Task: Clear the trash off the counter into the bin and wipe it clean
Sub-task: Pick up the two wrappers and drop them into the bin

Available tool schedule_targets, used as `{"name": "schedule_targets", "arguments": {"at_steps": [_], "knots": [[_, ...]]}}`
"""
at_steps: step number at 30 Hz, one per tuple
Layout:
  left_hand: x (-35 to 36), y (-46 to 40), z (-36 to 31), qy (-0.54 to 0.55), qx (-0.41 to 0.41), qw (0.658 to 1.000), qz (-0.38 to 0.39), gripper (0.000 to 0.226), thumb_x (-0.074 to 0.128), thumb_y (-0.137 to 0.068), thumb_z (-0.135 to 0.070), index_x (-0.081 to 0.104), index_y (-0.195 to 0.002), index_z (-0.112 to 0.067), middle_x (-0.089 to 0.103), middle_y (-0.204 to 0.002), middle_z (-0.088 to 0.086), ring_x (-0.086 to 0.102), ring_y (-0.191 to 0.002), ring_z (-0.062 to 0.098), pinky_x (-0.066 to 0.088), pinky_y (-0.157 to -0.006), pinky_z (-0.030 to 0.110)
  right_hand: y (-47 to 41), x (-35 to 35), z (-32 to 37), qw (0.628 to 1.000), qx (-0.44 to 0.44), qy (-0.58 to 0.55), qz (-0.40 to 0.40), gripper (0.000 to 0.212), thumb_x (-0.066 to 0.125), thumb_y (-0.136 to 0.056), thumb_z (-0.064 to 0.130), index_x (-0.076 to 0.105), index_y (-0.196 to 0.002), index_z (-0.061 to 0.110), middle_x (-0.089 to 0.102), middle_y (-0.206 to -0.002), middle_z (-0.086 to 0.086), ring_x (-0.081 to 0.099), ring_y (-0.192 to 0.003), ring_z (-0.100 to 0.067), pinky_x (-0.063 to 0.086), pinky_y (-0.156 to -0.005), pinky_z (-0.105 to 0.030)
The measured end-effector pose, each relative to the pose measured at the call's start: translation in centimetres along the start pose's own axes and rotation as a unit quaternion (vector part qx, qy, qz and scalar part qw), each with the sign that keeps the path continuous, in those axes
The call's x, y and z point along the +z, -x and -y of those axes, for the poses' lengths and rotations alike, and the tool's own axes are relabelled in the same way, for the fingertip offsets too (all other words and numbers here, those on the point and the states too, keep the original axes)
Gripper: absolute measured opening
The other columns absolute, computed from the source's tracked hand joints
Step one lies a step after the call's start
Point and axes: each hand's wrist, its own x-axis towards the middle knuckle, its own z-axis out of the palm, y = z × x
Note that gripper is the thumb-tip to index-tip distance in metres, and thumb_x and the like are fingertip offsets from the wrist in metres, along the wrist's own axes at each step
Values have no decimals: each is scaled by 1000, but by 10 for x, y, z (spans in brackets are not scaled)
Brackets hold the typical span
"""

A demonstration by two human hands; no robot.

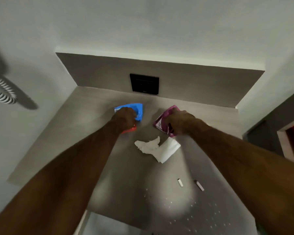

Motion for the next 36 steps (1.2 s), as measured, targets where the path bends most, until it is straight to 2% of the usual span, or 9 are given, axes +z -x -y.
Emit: {"name": "schedule_targets", "arguments": {"at_steps": [5, 8, 14, 20, 22, 26, 30, 33, 36], "knots": [[-25, 11, 26, 119, -80, 982, -119, 34, 87, -74, -14, 80, -106, -4, 77, -116, 17, 69, -112, 31, 49, -105, 34, 4, 17, -16, 969, 97, -190, -126, 45, 69, -88, 18, 59, -130, 6, 56, -133, -15, 62, -112, -33, 51, -100, -41], [-38, 32, 28, 151, -98, 964, -193, 37, 90, -69, -16, 81, -103, -6, 77, -115, 17, 69, -110, 32, 49, -100, 32, 10, 13, -22, 939, 77, -281, -181, 40, 59, -89, 6, 56, -127, -5, 55, -134, -25, 51, -124, -42, 42, -105, -52], [-56, 81, -7, 245, -85, 935, -241, 32, 87, -75, -15, 80, -104, -4, 77, -113, 18, 69, -109, 30, 47, -92, 27, 34, -10, -7, 918, 80, -280, -270, 38, 64, -86, 0, 62, -124, 1, 52, -138, -11, 54, -120, -25, 41, -106, -25], [-26, 215, -77, 428, -20, 885, -183, 18, 75, -75, -17, 82, -90, -10, 80, -83, 10, 75, -75, 23, 62, -73, 36, 168, 19, 66, 793, 91, -408, -442, 36, 57, -77, -13, 77, -101, 7, 71, -112, -7, 64, -101, -11, 42, -94, -10], [11, 275, -92, 463, 17, 880, -108, 24, 66, -70, -22, 80, -86, -11, 79, -82, 6, 74, -73, 20, 62, -68, 36, 229, 64, 106, 782, 70, -453, -421, 39, 63, -77, -15, 76, -101, 12, 73, -111, -2, 65, -102, 0, 48, -91, -14], [106, 369, -100, 530, 12, 846, 62, 50, 68, -73, 6, 77, -102, -33, 72, -111, -12, 72, -97, 5, 60, -73, 18, 323, 168, 174, 743, 85, -555, -366, 25, 68, -79, 12, 74, -99, 26, 71, -112, 19, 67, -103, 3, 50, -89, -13], [219, 410, -99, 493, -1, 861, 124, 39, 77, -73, 11, 75, -96, -21, 60, -118, 17, 66, -107, 16, 60, -79, 33, 350, 298, 197, 744, 225, -591, -216, 20, 77, -72, 24, 66, -84, 35, 75, -78, 7, 72, -76, -17, 58, -73, -39], [308, 406, -110, 466, -64, 872, 133, 57, 75, -76, 18, 78, -91, -37, 61, -112, 29, 65, -107, 39, 56, -91, 49, 338, 388, 194, 744, 292, -597, -62, 21, 71, -79, 18, 56, -83, 33, 68, -82, -3, 65, -79, -29, 55, -76, -49], [400, 376, -120, 444, -133, 868, 181, 25, 72, -85, 3, 77, -105, -10, 67, -116, 26, 67, -108, 40, 56, -95, 50, 304, 461, 186, 757, 324, -567, -8, 11, 67, -84, 29, 65, -93, 23, 73, -86, -3, 69, -81, -28, 57, -77, -44]]}}
